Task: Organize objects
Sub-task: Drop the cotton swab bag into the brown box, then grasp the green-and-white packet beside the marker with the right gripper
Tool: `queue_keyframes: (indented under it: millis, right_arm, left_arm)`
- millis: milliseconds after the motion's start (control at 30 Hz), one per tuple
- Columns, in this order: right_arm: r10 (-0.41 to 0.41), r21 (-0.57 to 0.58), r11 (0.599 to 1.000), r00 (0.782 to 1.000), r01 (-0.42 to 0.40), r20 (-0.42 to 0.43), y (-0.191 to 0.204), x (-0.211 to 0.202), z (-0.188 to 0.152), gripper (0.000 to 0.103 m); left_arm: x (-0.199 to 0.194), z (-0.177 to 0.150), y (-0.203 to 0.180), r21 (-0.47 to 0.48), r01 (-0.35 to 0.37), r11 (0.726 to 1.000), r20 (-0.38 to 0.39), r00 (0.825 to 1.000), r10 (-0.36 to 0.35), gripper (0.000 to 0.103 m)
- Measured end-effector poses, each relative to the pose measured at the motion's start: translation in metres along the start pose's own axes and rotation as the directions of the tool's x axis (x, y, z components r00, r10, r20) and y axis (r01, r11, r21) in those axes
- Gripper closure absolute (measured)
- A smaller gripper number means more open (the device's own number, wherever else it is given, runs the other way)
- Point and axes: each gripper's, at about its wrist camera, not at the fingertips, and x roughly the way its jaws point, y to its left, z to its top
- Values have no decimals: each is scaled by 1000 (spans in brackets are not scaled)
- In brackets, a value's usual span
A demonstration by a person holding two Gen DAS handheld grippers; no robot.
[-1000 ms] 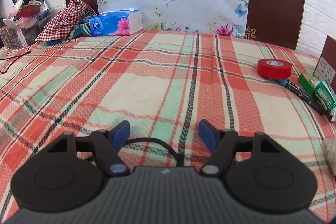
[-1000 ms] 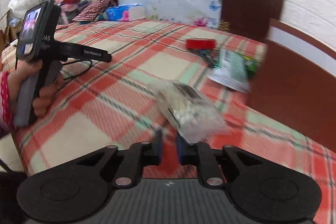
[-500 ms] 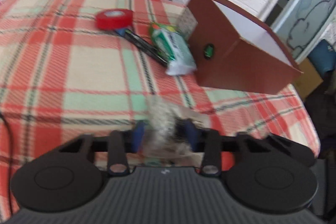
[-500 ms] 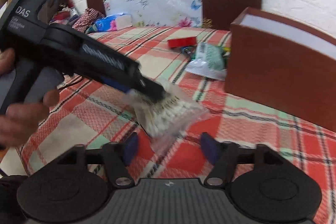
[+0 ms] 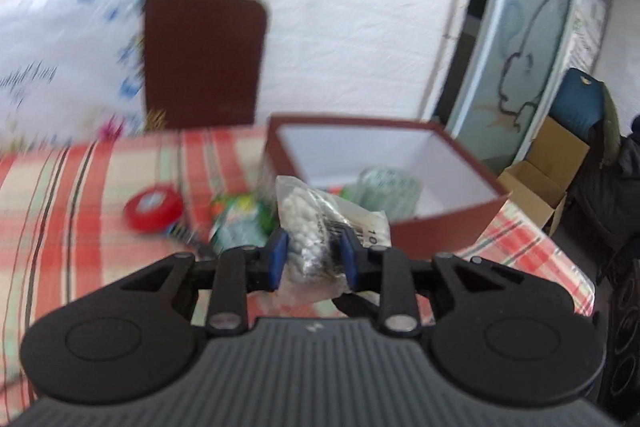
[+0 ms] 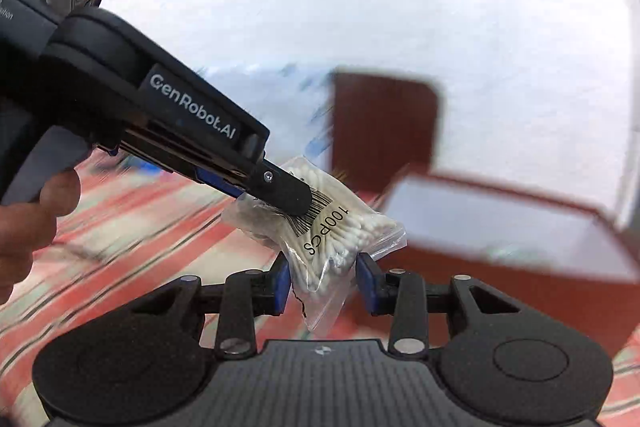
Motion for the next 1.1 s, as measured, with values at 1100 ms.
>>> queue_keyframes:
  millis: [1100]
  right_arm:
    - [-157,101,982,986,162,-58,-36,-5,-29,39]
  left_arm:
    - [29,-32,-15,70,-39,997,-69,997,44,53]
